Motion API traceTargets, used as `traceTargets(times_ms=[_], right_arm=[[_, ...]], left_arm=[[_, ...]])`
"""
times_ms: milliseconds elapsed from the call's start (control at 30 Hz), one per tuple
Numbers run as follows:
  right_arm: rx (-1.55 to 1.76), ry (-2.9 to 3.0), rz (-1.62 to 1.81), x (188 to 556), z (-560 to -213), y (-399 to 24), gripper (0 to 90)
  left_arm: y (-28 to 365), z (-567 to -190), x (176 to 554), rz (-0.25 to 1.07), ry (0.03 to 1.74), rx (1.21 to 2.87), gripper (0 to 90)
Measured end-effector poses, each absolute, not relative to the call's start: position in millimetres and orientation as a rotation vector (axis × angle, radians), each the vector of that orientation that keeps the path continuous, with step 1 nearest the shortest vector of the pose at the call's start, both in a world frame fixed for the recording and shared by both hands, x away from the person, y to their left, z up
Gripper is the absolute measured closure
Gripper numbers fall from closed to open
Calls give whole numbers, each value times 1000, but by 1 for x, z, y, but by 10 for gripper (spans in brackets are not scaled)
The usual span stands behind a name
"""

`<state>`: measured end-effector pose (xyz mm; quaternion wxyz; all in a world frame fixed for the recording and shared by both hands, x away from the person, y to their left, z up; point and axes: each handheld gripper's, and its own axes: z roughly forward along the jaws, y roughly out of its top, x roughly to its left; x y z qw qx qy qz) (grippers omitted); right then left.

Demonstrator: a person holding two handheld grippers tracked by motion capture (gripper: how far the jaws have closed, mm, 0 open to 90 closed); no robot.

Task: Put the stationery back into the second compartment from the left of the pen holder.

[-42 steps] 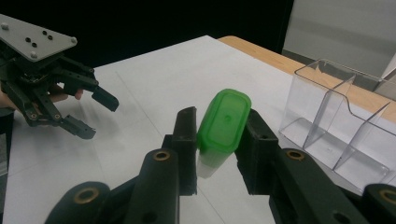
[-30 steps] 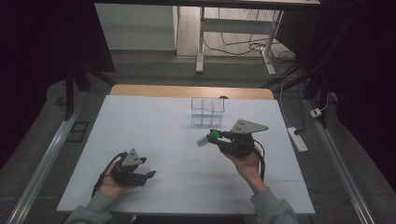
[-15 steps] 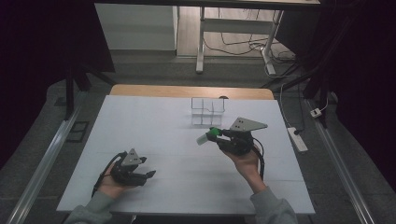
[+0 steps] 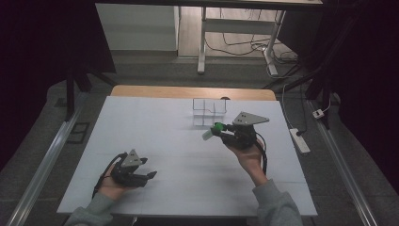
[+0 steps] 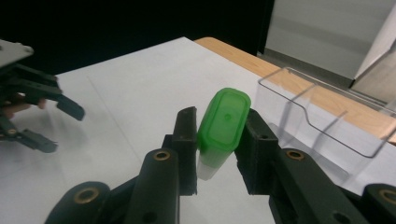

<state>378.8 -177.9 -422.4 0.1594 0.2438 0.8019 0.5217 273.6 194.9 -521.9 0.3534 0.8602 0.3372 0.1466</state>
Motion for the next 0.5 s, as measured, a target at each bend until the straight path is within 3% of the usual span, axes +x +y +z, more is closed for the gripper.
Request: traceTargets(times_ms=[500], right_arm=[[766, 2236, 1479, 407, -408, -185, 697]], left_arm=[[195, -521, 274, 383, 870, 2219, 349]])
